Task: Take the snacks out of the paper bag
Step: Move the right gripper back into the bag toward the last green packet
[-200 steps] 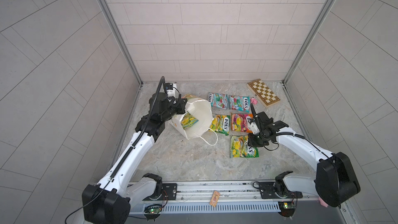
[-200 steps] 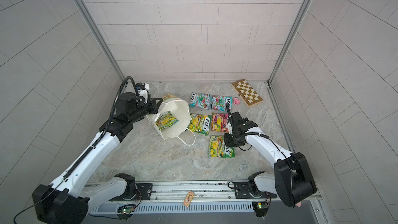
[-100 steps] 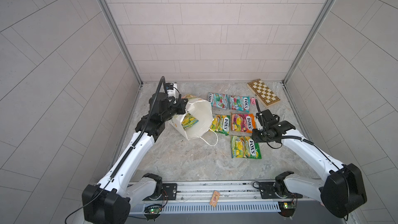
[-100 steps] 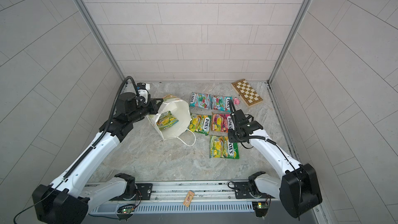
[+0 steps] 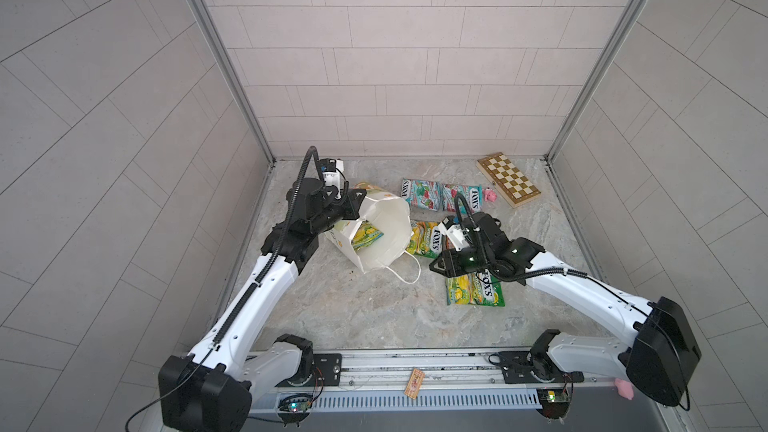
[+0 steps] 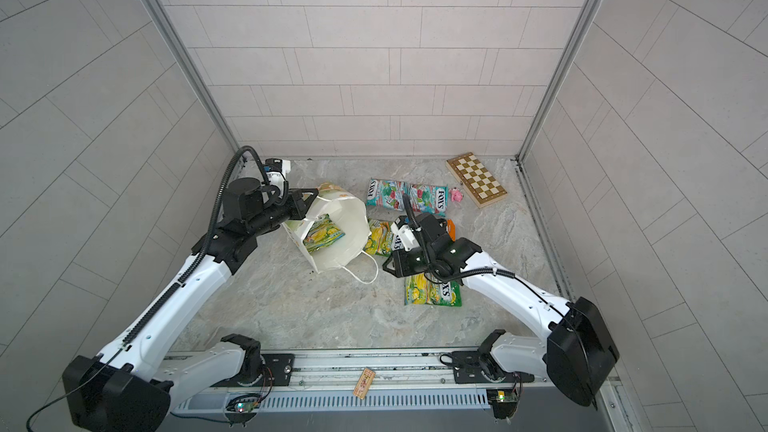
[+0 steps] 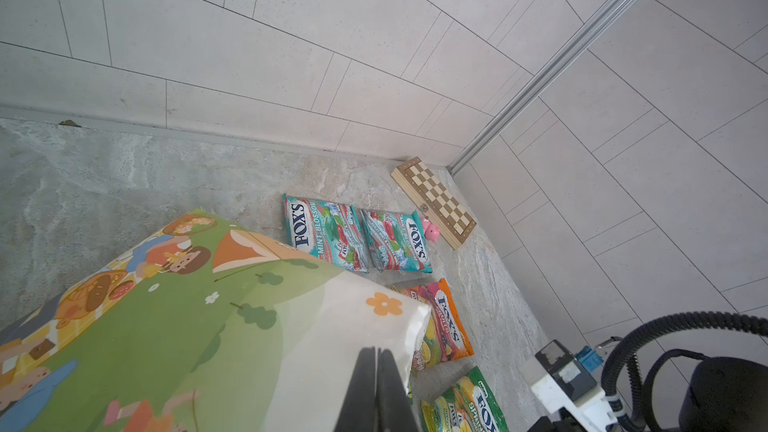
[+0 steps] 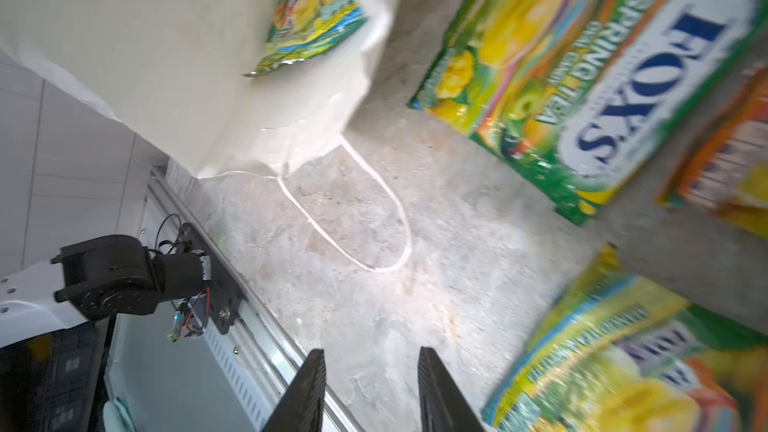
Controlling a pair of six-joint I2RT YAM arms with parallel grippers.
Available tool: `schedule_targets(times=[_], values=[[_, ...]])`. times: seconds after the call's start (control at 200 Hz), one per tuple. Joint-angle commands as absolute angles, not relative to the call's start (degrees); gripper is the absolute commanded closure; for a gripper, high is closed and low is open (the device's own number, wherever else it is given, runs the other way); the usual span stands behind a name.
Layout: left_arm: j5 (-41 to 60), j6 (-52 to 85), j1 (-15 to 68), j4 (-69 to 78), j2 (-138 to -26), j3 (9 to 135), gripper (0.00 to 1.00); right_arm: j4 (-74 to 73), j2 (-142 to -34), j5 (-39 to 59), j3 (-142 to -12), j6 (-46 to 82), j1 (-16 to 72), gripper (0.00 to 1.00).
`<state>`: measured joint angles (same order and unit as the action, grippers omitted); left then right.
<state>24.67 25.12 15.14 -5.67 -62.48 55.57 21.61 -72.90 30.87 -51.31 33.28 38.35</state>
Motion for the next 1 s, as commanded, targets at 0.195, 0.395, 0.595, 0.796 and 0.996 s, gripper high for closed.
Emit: schedule_targets(times=[0.195,0.395,0.595,0.796,0.996], values=[[25.23,25.66,15.03,-2.86,-61.89,54.72,1.00,8.32,-85.88,37.18,-60.27,40.32,43.76,0.65],[23.96,25.75,15.03,-2.66,-61.61,54.40,1.00,7.20,-95.28,38.92,-66.73,40.65,44.38,0.66],[23.33,25.75,15.04,-2.44,-61.10,54.21,1.00,10.54,-102.51,38.26,-72.09,38.41,43.83,0.66],[21.39,25.42,15.03,-2.40,-60.14,53.67,1.00,19.49,-108.55,33.40,-79.69,32.78,41.19,0.67],[20.52,25.49,15.03,-1.42,-59.55,52.89,1.00,28.53,-115.05,30.93,-89.57,26.55,38.46,0.67]])
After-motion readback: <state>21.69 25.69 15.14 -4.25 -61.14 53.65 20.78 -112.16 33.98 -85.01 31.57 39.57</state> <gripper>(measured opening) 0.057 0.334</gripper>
